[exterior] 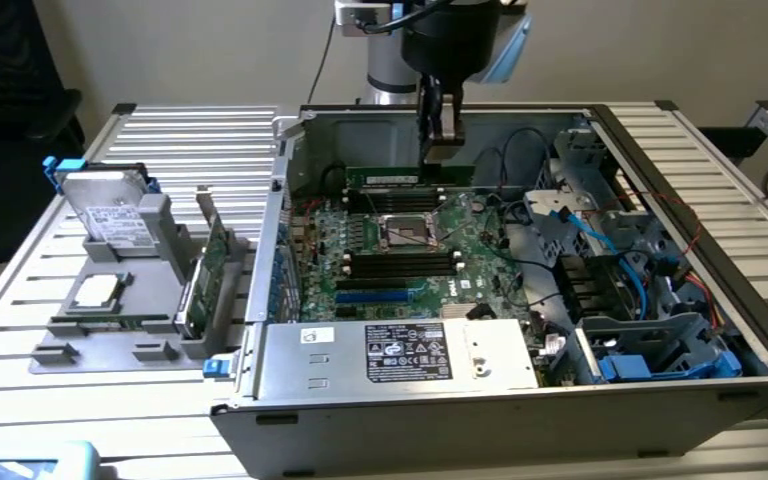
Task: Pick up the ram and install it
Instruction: 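Insert the ram into the slot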
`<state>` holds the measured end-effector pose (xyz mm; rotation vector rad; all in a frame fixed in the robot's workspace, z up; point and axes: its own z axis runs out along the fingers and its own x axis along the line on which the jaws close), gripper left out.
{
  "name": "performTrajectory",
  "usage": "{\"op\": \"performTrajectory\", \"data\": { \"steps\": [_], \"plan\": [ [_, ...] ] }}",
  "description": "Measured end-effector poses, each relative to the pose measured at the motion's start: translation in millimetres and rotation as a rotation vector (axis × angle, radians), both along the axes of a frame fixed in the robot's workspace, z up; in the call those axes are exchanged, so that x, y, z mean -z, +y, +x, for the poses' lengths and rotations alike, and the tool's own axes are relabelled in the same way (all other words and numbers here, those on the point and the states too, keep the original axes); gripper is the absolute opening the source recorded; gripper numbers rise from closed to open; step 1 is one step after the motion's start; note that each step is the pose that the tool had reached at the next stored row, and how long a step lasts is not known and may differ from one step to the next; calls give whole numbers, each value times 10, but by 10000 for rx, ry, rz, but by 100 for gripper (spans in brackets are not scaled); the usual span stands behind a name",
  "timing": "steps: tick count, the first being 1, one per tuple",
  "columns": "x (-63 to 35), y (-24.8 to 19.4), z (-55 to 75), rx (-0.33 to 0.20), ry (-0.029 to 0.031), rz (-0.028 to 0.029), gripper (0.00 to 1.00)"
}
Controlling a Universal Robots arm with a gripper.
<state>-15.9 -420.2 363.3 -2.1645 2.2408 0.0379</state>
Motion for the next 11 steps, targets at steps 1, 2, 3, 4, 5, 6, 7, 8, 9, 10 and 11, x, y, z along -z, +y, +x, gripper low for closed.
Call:
{"op": "performTrajectory", "data": {
  "steps": [1, 2, 3, 4, 5, 6, 7, 8, 9, 10, 11],
  "plan": [
    [1, 0, 0, 1, 1, 0, 13],
    [0, 0, 1, 0, 8, -1, 13],
    [1, 0, 1, 0, 8, -1, 13],
    [1, 0, 0, 0, 8, 0, 13],
    [1, -1, 0, 1, 8, 0, 13],
    [2, 0, 0, 1, 8, 1, 13],
    [4, 0, 0, 1, 14, 1, 13],
    [13, 0, 0, 1, 18, -1, 13],
    [23, 3, 0, 1, 21, -32, 13],
    [35, 5, 1, 1, 22, -68, 13],
    [46, 6, 1, -1, 23, -105, 13]
  ]
}}
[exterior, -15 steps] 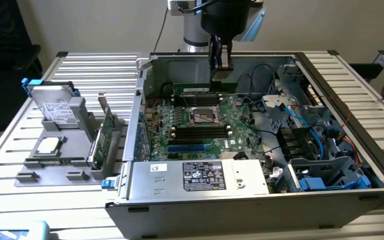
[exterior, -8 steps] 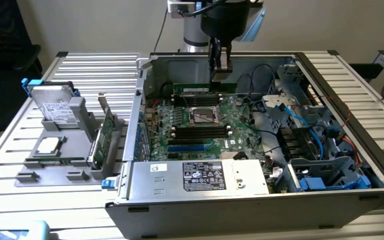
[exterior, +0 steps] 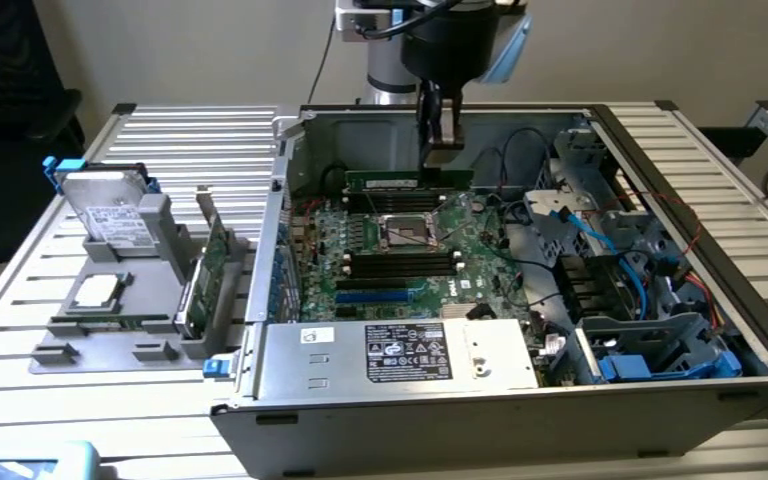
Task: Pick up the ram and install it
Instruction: 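Insert the ram into the slot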
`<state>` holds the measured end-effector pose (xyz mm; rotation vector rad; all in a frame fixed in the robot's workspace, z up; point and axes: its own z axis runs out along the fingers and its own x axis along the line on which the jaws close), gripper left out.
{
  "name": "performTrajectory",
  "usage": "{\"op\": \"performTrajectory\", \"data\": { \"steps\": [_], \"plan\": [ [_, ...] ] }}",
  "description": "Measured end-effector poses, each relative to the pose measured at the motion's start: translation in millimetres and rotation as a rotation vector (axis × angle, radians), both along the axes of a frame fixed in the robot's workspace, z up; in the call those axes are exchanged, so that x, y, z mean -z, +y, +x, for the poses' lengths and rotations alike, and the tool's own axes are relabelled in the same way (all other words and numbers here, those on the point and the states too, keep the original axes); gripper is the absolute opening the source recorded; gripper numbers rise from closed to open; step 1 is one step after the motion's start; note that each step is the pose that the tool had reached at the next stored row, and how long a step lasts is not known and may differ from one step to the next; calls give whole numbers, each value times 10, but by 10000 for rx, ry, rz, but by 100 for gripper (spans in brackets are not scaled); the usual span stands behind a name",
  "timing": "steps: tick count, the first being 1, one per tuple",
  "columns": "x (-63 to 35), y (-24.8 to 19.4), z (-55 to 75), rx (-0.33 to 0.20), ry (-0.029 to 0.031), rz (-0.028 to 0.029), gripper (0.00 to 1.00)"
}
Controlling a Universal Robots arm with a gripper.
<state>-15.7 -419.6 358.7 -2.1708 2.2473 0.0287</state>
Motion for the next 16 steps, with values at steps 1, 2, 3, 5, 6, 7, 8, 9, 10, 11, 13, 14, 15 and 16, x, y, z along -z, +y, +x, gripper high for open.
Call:
{"op": "performTrajectory", "data": {
  "steps": [1, 2, 3, 5, 6, 7, 8, 9, 10, 11, 13, 14, 15, 16],
  "plan": [
    [8, 8, -1, 2, 1, -46, 13],
    [18, 29, 0, 2, 0, -86, 13],
    [28, 61, 0, 2, 2, -119, 13],
    [54, 115, 3, 2, 1, -167, 13],
    [70, 128, 5, 2, 3, -178, 13],
    [89, 129, 6, 0, 1, -182, 13],
    [107, 130, 7, 0, 1, -187, 13],
    [125, 130, 7, 0, 2, -194, 13],
    [143, 130, 7, 0, 2, -199, 13],
    [162, 130, 6, 1, 2, -203, 13],
    [197, 130, 7, 1, 1, -206, 13],
    [216, 130, 7, 2, 2, -207, 13],
    [234, 130, 7, 2, 2, -209, 13],
    [252, 130, 7, 2, 2, -209, 13]
  ]
}}
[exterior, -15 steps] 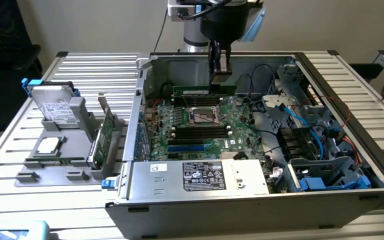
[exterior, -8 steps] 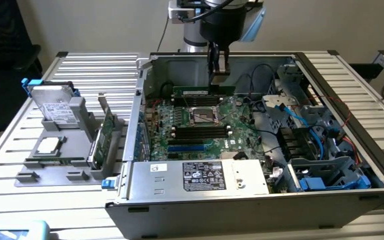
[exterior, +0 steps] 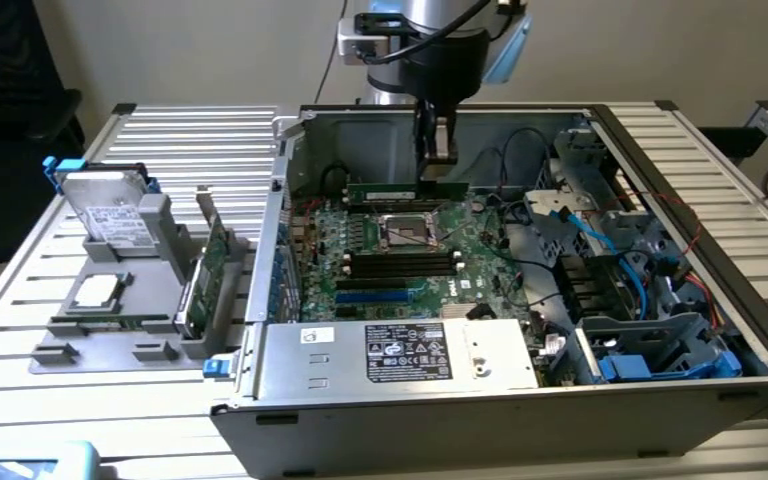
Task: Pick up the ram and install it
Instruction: 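Insert the ram into the slot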
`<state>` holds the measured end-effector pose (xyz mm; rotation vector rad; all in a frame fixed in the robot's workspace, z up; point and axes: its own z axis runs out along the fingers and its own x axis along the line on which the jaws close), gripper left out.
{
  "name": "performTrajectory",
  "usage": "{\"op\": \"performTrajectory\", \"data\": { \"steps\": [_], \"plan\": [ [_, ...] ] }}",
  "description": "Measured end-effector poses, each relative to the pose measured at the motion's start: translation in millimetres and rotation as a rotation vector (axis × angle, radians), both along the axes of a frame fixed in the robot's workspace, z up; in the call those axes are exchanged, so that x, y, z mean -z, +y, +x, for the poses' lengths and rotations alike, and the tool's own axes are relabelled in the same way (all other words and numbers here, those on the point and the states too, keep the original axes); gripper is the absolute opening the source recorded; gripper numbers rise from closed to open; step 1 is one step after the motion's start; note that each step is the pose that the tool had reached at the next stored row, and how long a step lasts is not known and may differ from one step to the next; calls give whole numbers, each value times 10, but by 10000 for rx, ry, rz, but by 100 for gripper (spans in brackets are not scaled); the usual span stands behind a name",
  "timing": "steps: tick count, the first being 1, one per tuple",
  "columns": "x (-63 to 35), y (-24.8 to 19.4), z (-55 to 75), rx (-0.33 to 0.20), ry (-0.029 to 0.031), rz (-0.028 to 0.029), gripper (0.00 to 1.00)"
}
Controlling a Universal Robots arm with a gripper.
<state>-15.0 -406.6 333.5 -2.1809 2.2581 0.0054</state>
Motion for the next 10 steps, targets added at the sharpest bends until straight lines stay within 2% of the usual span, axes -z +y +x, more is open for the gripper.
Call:
{"op": "performTrajectory", "data": {
  "steps": [8, 10],
  "plan": [
    [139, 0, 2, 0, 1, -49, 13],
    [167, 0, 2, 0, 1, -86, 13]
  ]
}}
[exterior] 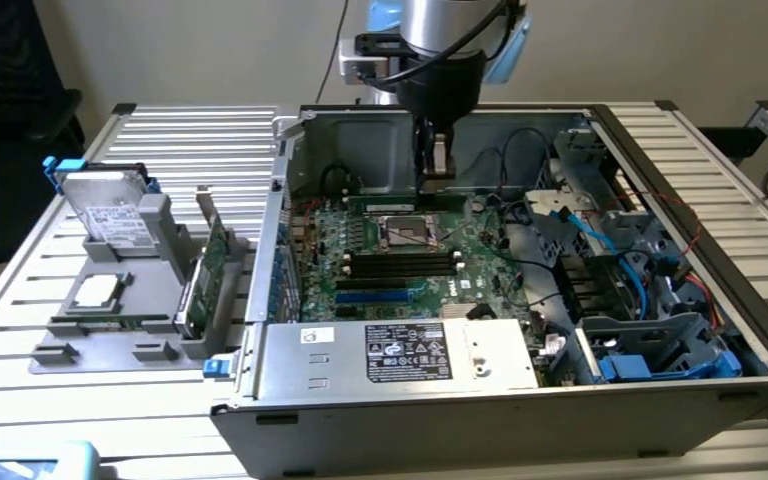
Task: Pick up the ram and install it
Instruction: 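Insert the ram into the slot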
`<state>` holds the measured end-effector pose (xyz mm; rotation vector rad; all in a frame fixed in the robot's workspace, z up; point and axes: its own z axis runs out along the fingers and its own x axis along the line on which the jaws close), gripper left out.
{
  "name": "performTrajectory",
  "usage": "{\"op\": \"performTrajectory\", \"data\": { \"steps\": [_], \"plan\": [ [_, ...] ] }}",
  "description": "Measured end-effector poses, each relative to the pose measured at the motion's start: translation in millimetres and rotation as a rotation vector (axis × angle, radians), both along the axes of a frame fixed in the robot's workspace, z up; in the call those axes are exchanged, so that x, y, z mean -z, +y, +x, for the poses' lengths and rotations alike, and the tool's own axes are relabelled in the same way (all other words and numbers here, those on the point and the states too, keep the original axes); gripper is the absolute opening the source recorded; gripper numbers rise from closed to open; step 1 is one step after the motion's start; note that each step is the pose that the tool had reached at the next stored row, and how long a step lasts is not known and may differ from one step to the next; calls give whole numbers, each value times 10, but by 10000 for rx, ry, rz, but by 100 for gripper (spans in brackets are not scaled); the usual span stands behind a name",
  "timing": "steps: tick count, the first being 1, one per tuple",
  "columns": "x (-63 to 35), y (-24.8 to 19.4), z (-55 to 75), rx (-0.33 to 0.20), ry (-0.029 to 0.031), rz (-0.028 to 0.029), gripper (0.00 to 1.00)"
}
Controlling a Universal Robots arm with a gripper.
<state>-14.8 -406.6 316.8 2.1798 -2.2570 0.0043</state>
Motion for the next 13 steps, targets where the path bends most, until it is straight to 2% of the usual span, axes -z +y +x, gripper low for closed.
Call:
{"op": "performTrajectory", "data": {
  "steps": [3, 7, 10, 12, 13],
  "plan": [
    [41, 7, 3, 0, 1, -89, 13],
    [114, 29, 9, -5, 0, -110, 13],
    [169, 39, 13, -11, 0, -151, 13],
    [198, 42, 14, -17, 0, -201, 13],
    [206, 41, 15, -21, 3, -245, 13]
  ]
}}
